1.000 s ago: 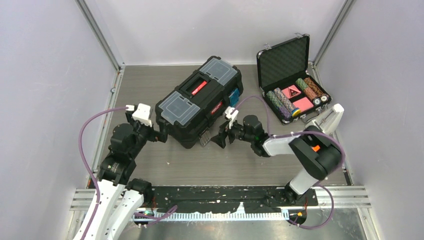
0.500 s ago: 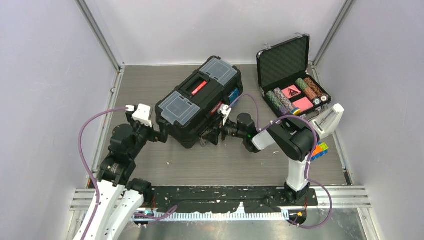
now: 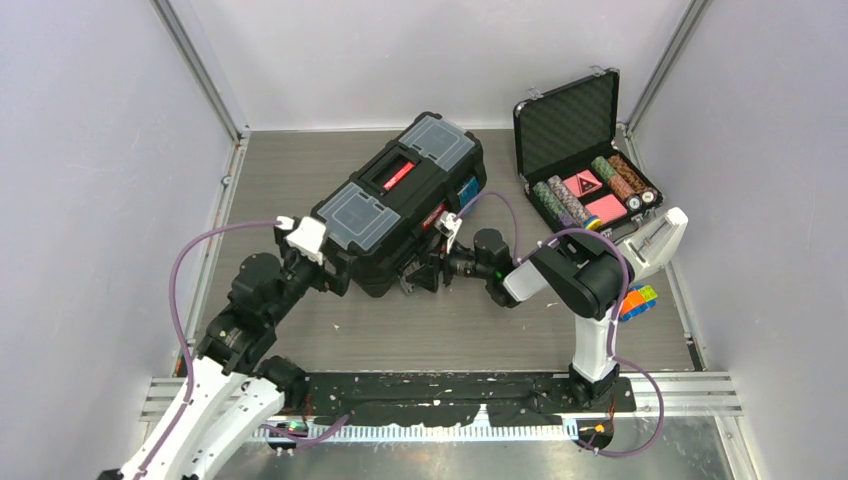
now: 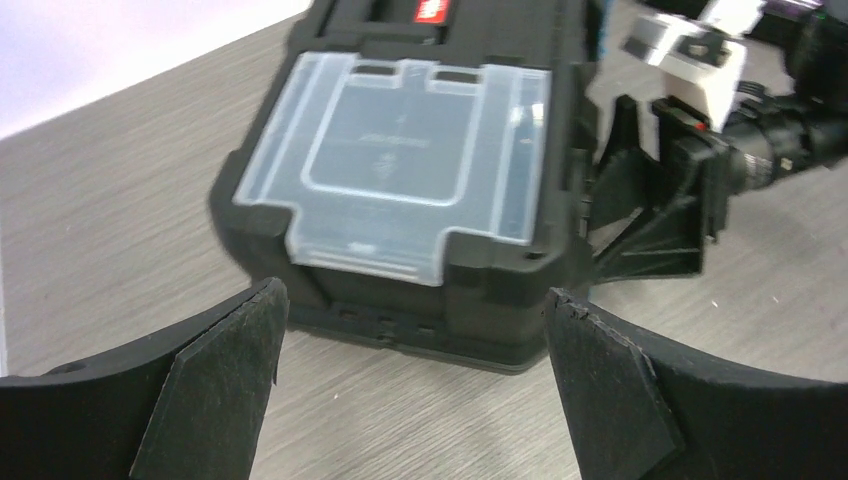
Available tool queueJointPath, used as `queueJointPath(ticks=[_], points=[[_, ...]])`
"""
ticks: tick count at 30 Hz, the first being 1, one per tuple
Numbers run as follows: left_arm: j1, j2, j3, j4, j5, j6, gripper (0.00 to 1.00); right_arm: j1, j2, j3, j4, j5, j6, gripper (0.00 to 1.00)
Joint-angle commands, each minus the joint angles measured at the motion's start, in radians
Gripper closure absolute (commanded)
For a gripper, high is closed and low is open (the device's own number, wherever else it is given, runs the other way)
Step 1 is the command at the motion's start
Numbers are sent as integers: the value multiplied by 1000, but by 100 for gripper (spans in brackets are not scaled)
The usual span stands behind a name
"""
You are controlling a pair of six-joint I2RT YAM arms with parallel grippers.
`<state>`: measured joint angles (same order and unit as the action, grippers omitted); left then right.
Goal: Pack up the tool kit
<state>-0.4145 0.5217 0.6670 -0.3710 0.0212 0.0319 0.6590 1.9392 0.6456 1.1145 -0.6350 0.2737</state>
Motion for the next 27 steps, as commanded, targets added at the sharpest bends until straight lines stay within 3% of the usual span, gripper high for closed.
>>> queueJointPath(ticks=[1, 8, 14, 21, 27], points=[[-174, 16, 69, 22, -171, 96, 2, 4, -96, -19, -22, -2, 43, 37], [-436, 100, 93, 26, -316, 194, 2, 2, -204, -13, -227, 8, 47, 39], [-652, 211, 46, 130, -407, 278, 1, 2, -264, 43, -398, 17, 103, 39], [-790, 346, -61, 358, -480, 311, 3, 2, -298, 141, -640, 69, 136, 39], [-868, 473, -122, 550, -539, 339, 7, 2, -305, 186, -738, 101, 176, 39]])
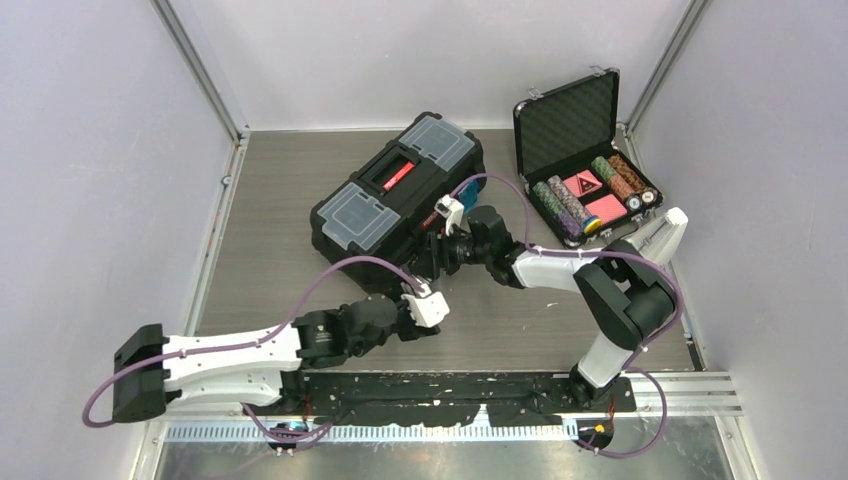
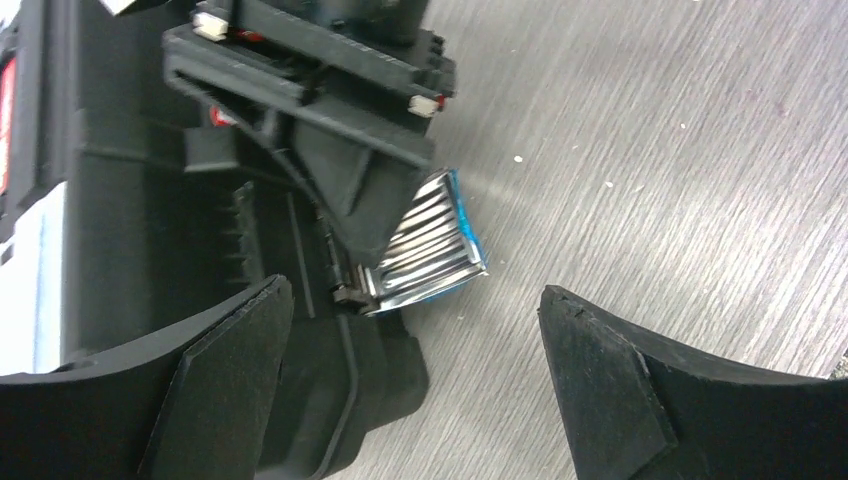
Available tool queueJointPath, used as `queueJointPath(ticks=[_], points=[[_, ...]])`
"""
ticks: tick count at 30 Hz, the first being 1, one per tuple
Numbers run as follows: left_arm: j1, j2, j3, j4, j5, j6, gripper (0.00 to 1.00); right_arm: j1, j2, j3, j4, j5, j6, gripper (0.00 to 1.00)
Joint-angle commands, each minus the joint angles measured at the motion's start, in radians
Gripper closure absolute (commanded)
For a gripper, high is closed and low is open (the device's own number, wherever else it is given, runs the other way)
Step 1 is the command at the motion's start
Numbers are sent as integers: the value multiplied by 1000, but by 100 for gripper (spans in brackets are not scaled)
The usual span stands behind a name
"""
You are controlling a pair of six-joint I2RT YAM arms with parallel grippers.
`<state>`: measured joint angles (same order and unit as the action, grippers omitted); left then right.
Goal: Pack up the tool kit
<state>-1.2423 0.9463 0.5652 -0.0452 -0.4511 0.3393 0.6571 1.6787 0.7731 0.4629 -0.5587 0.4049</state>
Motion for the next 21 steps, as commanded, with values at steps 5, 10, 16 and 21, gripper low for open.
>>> queueJointPath(ticks=[5, 10, 16, 21], points=[[-60, 137, -68, 348, -92, 51, 14, 5, -42, 108, -146, 3, 83, 40], [-61, 205, -100, 440, -90, 62, 19, 3, -31, 133, -190, -17, 108, 41], [-65, 289, -121, 547, -129, 98, 28, 4, -25, 156, -225, -32, 122, 41], [-65, 351, -122, 605, -134, 117, 36, 4, -14, 181, -258, -44, 136, 41]])
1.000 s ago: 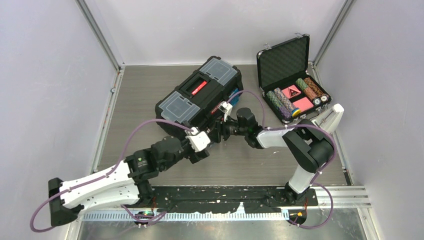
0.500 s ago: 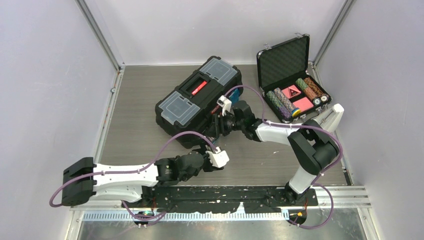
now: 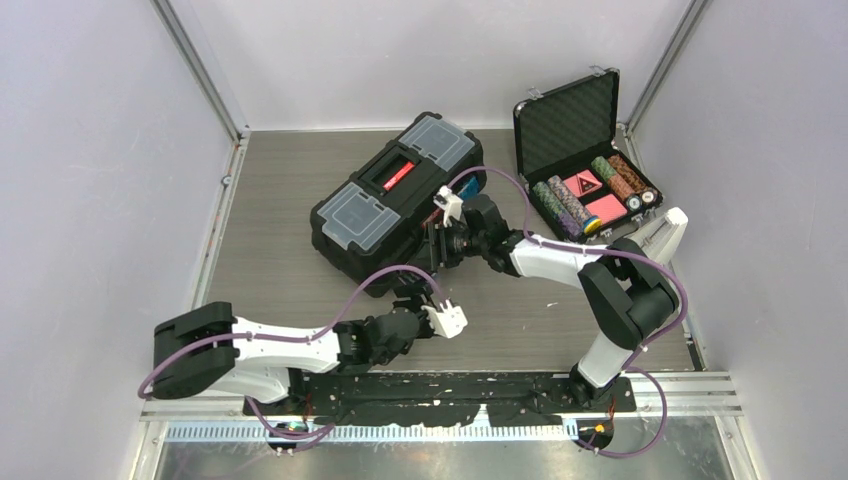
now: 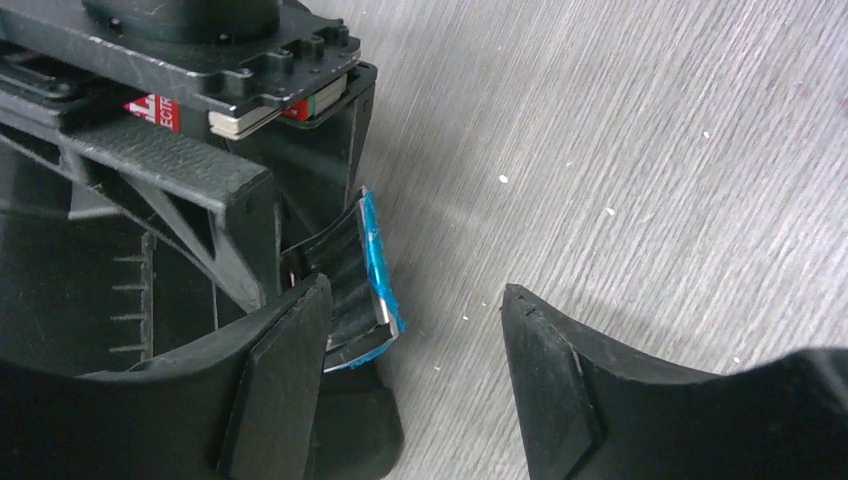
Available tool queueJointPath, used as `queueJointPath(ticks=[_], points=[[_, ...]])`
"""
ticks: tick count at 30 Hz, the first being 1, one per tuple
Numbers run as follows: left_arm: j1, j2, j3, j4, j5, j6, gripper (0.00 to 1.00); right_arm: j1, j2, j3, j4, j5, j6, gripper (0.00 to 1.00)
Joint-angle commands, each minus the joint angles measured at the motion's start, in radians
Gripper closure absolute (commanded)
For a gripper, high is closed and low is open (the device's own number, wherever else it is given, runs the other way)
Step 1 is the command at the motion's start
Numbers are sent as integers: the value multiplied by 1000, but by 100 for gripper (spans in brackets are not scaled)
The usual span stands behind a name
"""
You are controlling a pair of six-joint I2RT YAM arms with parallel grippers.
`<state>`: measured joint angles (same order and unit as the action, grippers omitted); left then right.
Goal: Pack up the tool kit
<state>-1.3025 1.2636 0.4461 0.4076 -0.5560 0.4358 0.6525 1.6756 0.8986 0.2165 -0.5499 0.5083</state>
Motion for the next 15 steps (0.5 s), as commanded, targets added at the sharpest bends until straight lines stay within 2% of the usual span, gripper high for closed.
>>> queueJointPath(ticks=[1, 6, 10, 15], points=[[-5, 48, -3, 165, -34, 24, 38, 9, -11, 60, -13, -54, 35, 41], [-5, 128, 4, 260, -127, 63, 42, 8, -10, 62, -17, -57, 40, 41], [-5, 199, 25, 314, -205, 93, 51, 9, -11, 62, -17, -61, 46, 41], [-5, 200, 32, 331, -233, 99, 83, 8, -22, 60, -18, -60, 54, 41]])
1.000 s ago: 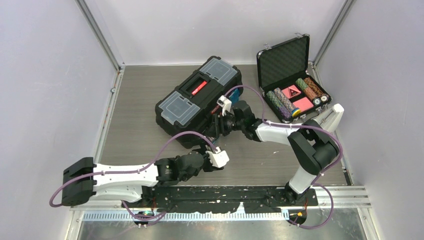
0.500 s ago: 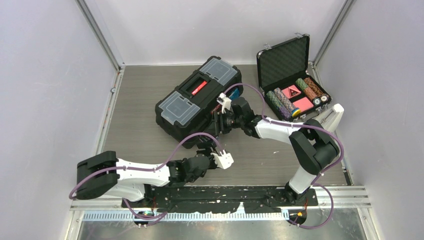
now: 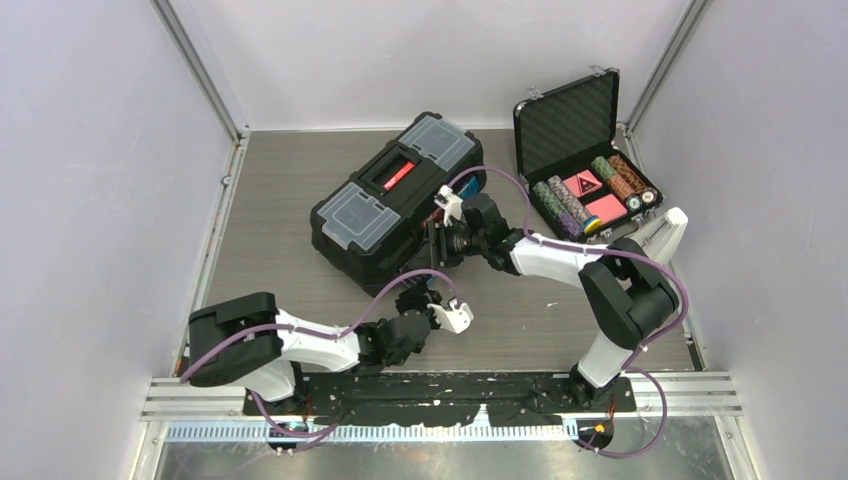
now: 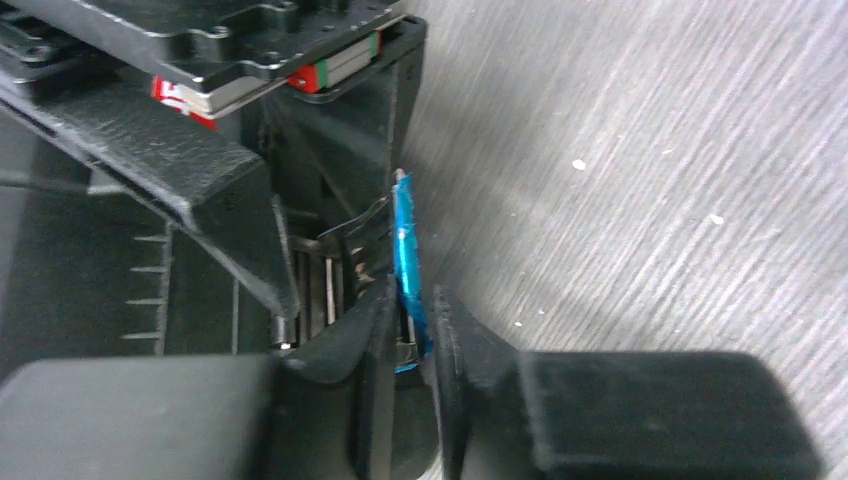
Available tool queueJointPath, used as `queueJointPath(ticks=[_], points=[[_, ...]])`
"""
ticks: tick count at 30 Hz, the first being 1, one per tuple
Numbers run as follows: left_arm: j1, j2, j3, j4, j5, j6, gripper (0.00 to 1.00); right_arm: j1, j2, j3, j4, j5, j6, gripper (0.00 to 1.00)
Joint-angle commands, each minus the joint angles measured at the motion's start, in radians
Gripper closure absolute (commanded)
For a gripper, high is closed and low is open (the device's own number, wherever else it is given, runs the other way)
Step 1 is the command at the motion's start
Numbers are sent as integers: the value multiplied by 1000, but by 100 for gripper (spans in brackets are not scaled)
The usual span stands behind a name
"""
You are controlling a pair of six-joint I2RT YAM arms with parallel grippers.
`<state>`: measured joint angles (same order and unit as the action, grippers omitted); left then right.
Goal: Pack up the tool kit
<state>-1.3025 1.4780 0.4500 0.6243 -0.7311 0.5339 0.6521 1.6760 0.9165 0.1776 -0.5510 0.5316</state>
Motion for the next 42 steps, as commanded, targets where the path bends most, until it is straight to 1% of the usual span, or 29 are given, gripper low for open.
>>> queueJointPath(ticks=[1, 3, 4, 7, 11, 13, 17, 20, 23, 26, 30, 36, 39, 42], points=[[-5, -28, 27, 108, -47, -4, 88, 9, -25, 42, 20, -58, 31, 41], [-4, -63, 31, 66, -24, -26, 99, 7, -35, 44, 19, -48, 36, 40], [-5, -84, 37, 21, -3, -49, 100, 4, -44, 44, 20, -38, 44, 40], [-5, -163, 57, -111, 62, -132, 100, -8, -69, 42, 32, -28, 62, 38], [9, -265, 65, -227, 139, -240, 100, -28, -120, 23, 70, -15, 85, 34], [27, -314, 71, -281, 175, -290, 100, -33, -153, -4, 126, 6, 86, 33], [84, -384, 79, -361, 250, -364, 100, -44, -236, -74, 226, 54, 87, 30], [147, -419, 94, -422, 320, -415, 100, -50, -279, -113, 256, 95, 61, 29], [218, -446, 106, -461, 382, -453, 100, -52, -328, -156, 264, 143, 1, 29], [269, -466, 124, -496, 417, -474, 100, -52, -350, -191, 271, 153, -47, 31], [323, -480, 149, -530, 437, -490, 100, -51, -357, -245, 306, 122, -88, 36], [379, -484, 193, -571, 421, -503, 100, -50, -353, -372, 451, 98, -144, 42], [411, -495, 205, -584, 404, -523, 100, -46, -338, -408, 510, 84, -169, 43], [441, -514, 215, -595, 427, -528, 100, -36, -297, -434, 576, 72, -193, 44]])
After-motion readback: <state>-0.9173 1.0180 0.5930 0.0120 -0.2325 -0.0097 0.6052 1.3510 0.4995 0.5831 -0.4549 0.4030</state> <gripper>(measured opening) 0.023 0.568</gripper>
